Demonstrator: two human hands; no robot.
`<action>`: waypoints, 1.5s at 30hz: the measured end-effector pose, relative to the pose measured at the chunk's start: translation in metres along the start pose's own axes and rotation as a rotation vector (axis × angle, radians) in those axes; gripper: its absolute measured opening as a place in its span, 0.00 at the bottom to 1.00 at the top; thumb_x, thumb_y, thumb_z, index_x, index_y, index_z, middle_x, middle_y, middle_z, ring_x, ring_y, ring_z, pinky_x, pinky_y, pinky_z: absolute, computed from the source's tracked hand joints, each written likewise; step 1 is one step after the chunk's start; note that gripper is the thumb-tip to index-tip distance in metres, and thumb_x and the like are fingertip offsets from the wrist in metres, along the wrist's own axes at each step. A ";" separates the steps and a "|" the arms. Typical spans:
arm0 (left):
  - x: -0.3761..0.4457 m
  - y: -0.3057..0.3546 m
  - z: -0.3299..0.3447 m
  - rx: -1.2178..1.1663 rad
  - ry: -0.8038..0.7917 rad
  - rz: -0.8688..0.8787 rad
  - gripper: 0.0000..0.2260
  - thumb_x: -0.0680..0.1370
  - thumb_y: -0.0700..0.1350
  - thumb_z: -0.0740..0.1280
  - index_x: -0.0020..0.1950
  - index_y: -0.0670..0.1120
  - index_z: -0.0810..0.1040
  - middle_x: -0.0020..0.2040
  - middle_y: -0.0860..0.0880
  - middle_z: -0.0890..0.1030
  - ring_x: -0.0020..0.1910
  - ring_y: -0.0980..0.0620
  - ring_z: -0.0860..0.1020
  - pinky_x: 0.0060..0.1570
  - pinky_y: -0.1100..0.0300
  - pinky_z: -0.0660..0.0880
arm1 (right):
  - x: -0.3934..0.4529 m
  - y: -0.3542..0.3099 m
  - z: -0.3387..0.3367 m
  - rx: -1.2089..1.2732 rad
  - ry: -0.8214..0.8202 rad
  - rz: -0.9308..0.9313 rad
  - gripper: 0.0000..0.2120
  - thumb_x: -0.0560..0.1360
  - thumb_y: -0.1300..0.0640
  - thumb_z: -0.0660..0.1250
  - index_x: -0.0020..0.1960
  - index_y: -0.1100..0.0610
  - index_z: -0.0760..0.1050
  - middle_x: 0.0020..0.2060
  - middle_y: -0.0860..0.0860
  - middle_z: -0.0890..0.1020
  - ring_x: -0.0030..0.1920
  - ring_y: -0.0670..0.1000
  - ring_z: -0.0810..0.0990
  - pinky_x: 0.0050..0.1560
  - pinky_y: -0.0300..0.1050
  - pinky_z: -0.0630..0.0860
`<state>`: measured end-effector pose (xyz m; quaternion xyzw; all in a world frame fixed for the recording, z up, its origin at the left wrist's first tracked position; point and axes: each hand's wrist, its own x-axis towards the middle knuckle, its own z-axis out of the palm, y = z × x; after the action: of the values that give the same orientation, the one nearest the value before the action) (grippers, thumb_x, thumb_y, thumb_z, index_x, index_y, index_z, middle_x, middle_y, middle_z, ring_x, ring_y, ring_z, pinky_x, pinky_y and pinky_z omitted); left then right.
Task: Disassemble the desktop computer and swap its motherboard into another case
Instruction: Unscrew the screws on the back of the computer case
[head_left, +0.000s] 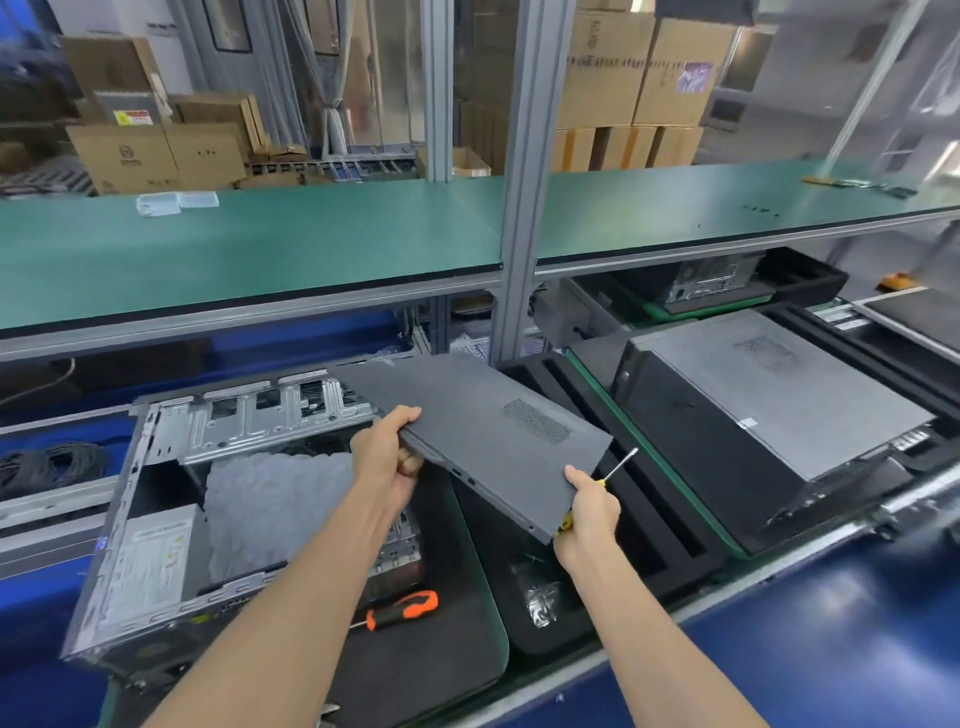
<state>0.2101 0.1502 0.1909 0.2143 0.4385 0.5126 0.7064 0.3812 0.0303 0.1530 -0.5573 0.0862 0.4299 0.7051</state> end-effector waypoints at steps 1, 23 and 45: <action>0.003 -0.003 0.004 0.010 0.010 0.001 0.15 0.74 0.33 0.68 0.32 0.46 0.67 0.20 0.52 0.64 0.16 0.58 0.56 0.16 0.67 0.52 | 0.004 -0.001 -0.001 0.002 0.014 0.004 0.03 0.77 0.63 0.69 0.49 0.60 0.76 0.45 0.56 0.85 0.45 0.59 0.85 0.37 0.50 0.81; 0.072 -0.088 0.153 0.242 -0.073 -0.051 0.18 0.74 0.38 0.72 0.29 0.45 0.67 0.20 0.51 0.69 0.17 0.56 0.60 0.19 0.65 0.55 | 0.086 -0.045 -0.040 0.153 0.205 0.076 0.04 0.75 0.65 0.68 0.44 0.61 0.72 0.31 0.56 0.82 0.22 0.51 0.72 0.21 0.39 0.64; 0.089 -0.132 0.231 0.500 -0.360 -0.106 0.05 0.75 0.41 0.73 0.43 0.42 0.79 0.25 0.54 0.63 0.22 0.56 0.57 0.20 0.63 0.55 | 0.137 -0.066 -0.062 0.227 0.236 0.061 0.17 0.82 0.50 0.60 0.48 0.64 0.74 0.31 0.62 0.82 0.23 0.53 0.72 0.19 0.40 0.64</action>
<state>0.4831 0.2149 0.1771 0.4453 0.4294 0.3051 0.7240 0.5341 0.0460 0.0949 -0.5178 0.2333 0.3703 0.7351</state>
